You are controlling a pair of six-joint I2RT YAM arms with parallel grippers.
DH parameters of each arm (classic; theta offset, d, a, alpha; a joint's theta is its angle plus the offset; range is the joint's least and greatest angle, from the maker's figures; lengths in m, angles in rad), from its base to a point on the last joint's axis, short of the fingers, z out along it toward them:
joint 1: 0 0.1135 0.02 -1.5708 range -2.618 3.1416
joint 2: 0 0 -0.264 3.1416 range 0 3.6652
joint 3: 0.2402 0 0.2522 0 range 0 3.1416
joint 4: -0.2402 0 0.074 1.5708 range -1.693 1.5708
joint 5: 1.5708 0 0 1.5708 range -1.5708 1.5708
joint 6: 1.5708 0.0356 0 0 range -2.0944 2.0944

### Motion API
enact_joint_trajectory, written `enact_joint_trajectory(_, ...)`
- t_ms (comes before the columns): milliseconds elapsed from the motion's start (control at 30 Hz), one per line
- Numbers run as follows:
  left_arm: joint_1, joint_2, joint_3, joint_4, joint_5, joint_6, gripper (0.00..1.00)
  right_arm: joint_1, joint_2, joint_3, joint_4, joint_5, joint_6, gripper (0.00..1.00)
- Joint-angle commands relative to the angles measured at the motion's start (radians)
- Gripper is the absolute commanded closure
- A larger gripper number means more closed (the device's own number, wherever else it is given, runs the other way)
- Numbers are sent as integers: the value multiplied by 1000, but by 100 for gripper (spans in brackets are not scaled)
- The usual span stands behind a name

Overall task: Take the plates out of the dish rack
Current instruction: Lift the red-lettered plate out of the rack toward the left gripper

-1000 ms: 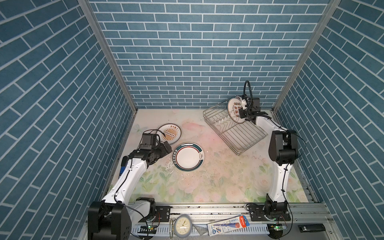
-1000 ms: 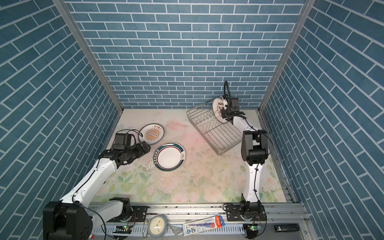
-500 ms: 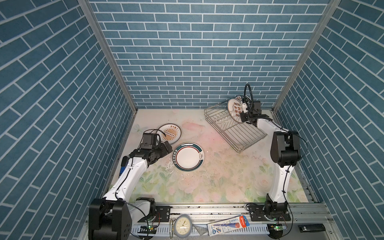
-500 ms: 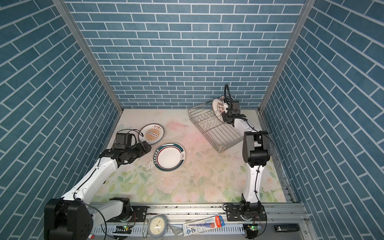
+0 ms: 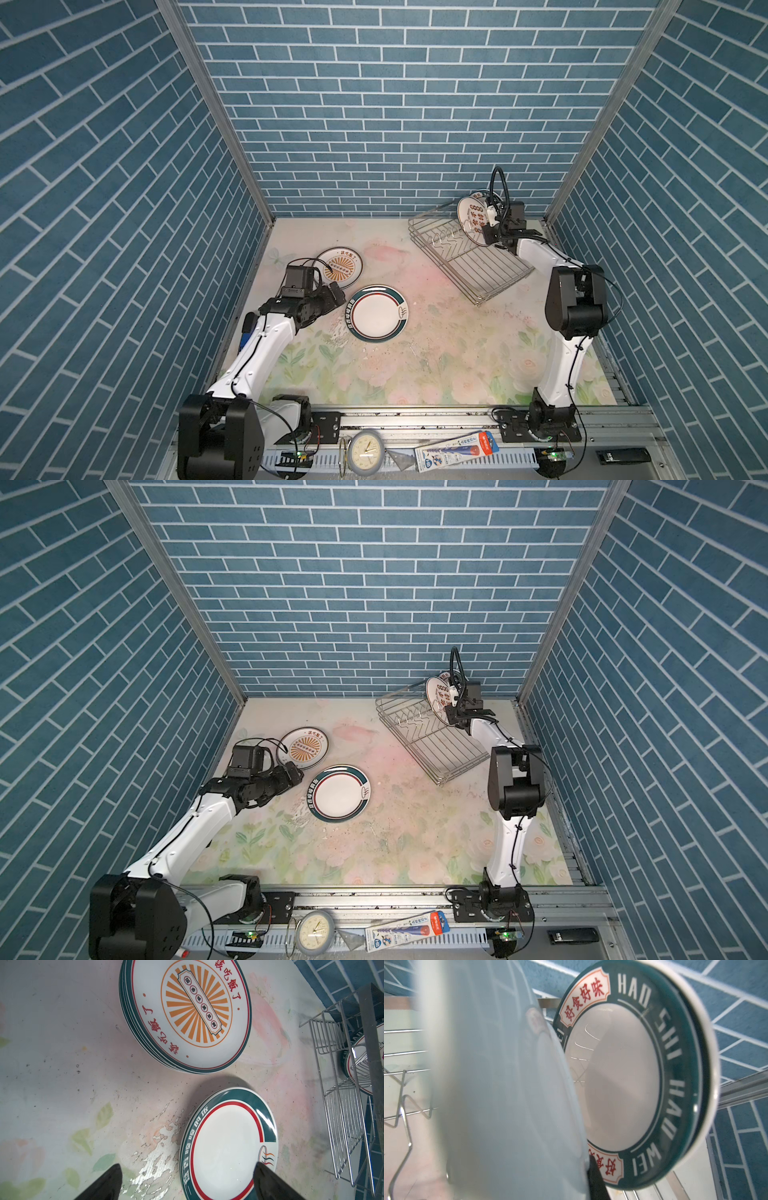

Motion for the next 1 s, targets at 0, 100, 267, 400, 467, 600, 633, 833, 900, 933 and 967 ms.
enact_joint_trajectory(0, 4, 18, 2, 0, 15, 15, 1, -3, -82, -6, 49, 13, 7, 100)
enact_joint_trajectory(100, 4, 18, 0, 1, 25, 17, 1, -2, -117, -41, 74, -1, 39, 100)
enact_joint_trajectory(267, 4, 4, 0, -6, 42, 34, 1, -1, -187, -85, 96, 4, 63, 100)
enact_joint_trajectory(400, 4, 3, 8, -12, 70, 41, 1, -1, -246, -100, 80, -2, 90, 100)
enact_joint_trajectory(467, 4, 10, 14, -17, 78, 41, 1, -1, -282, -122, 82, -23, 119, 100)
enact_joint_trajectory(600, 3, 18, 17, -12, 94, 44, 1, 0, -352, -174, 94, -61, 174, 100)
enact_joint_trajectory(633, 3, 19, 18, -11, 102, 45, 1, 3, -372, -186, 94, -68, 189, 100)
enact_joint_trajectory(833, -6, -2, 15, 31, 137, 48, 1, 31, -513, -268, 58, -137, 321, 100)
enact_joint_trajectory(900, -12, -11, 11, 54, 142, 41, 1, 47, -561, -302, 47, -166, 388, 100)
enact_joint_trajectory(933, -16, -18, 8, 70, 149, 39, 1, 58, -583, -316, 36, -186, 425, 100)
enact_joint_trajectory(967, -22, -21, 9, 81, 153, 35, 1, 72, -602, -330, 22, -194, 461, 100)
